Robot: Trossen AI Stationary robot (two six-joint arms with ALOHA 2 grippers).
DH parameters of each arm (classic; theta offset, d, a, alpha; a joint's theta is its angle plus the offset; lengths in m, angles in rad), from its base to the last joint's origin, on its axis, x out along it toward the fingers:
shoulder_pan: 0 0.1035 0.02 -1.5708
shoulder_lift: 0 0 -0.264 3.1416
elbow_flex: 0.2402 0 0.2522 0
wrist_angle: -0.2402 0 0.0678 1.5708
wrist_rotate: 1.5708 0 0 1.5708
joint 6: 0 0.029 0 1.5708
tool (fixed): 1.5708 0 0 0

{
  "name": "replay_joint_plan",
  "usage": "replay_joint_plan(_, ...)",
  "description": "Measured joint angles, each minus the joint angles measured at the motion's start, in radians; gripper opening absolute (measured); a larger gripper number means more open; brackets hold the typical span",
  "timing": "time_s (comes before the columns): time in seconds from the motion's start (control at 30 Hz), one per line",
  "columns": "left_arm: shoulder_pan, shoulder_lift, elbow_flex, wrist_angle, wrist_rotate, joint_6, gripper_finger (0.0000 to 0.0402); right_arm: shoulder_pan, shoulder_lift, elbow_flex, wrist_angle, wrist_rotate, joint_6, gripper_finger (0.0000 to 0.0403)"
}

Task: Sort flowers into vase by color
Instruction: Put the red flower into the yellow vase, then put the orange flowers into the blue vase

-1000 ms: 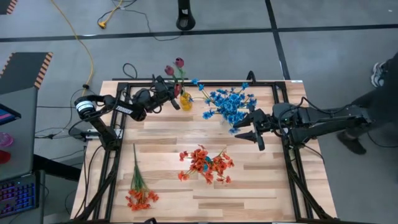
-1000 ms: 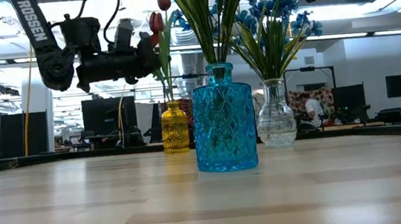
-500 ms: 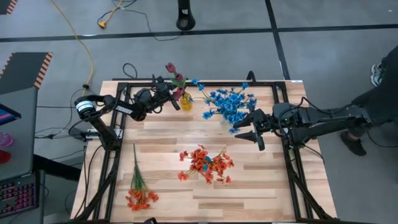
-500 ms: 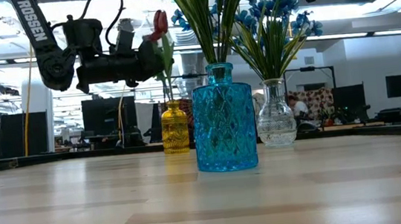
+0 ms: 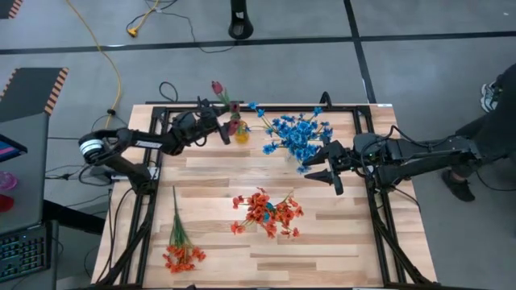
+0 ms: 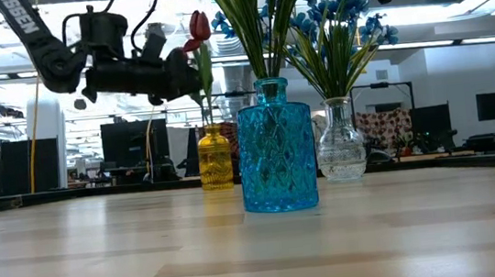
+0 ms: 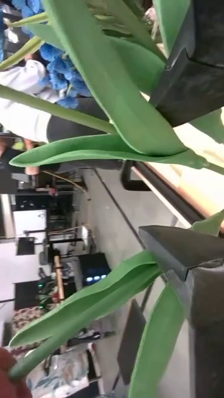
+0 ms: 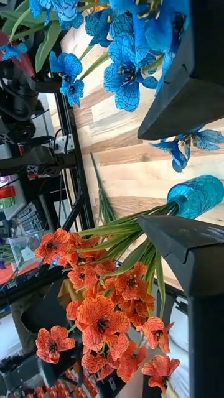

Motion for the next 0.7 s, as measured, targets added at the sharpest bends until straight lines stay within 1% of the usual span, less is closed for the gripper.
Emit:
replay_joint_plan(0.27,0.000,-0.157,0.000,-0.256,0.000,0.000,0.0249,0.000,0.000,0.000,0.000,0.000,0.000,0.0235)
replay_joint_plan(0.43,0.000,-0.232,0.000,-0.362,0.007,0.000,0.0249,0.000,0.000,0.000,0.000,0.000,0.001,0.0235)
replay_joint_plan(0.7,0.000,-0.324,0.000,-0.480,0.007,0.024,0.0249,0.000,0.000,0.000,0.000,0.000,0.001,0.0235)
